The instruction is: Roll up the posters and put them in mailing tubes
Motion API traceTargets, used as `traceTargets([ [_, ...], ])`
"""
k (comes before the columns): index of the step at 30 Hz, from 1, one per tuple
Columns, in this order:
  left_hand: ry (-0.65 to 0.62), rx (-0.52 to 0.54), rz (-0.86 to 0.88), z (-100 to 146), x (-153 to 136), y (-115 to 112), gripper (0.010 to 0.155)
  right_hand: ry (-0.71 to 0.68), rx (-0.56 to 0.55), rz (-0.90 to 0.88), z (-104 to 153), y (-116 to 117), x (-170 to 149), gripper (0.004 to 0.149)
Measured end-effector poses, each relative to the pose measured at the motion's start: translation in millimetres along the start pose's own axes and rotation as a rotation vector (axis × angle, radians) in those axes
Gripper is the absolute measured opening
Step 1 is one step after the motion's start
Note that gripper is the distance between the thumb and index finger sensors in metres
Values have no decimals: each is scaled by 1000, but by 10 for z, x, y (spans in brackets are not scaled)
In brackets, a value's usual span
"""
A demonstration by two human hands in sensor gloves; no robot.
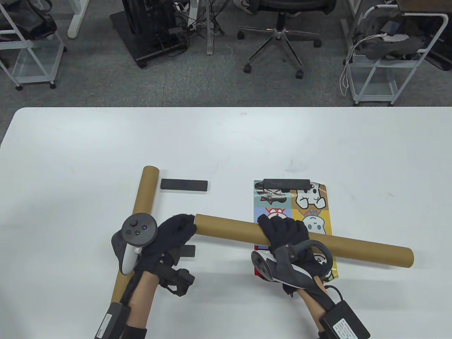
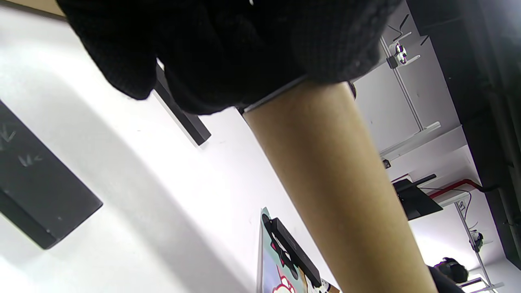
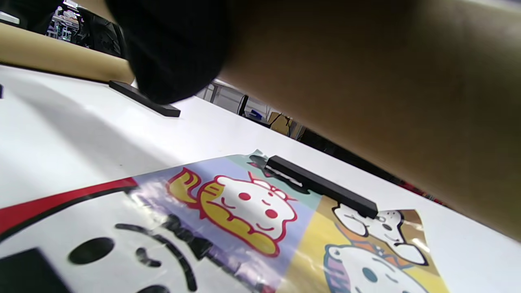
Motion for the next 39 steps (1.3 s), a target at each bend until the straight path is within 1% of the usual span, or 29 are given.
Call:
traceTargets([
  [5,-40,-4,-61,4,48,-1,42,-4,2,-2,-3,11,12,85],
  [8,-36,-12,-25,3,39,-13,42,-3,-8,-10,-3,-7,-7,86],
  [13,-11,-14,-42,-16,-10,-30,45,-21,-4,-65,7,-1,-51,87],
  [15,1,-8,-26,-19,-21,-26,46,-14,-35,-8,18,-23,-45,86],
  [17,-5,-7,-19,-16,-8,-18,45,-20,-50,11,12,-12,-41,85],
  [22,30,19,-44,-19,-18,4,45,-51,-30,39,10,14,38,86],
  [24,59,22,-44,-25,-57,12,46,-77,-31,33,17,2,82,84],
  [29,89,-12,-17,-47,-127,-2,47,-90,-33,19,16,0,100,82],
  [33,108,-22,15,-54,-137,-28,46,-80,-37,28,23,-15,78,86],
  [36,100,-47,-6,-64,-126,-42,45,-81,-38,32,25,-3,87,87],
  [39,94,-90,66,-67,-146,-41,44,-72,-44,26,22,-17,71,87],
])
Point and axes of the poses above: the tracker on the back of each hand, its own x axis roughly to the thumb side, its own z axis roughly from the fingertips to the wrist, y = z × x, the point moved 4 cm from there along -z, roughly from the wrist to the fingertips
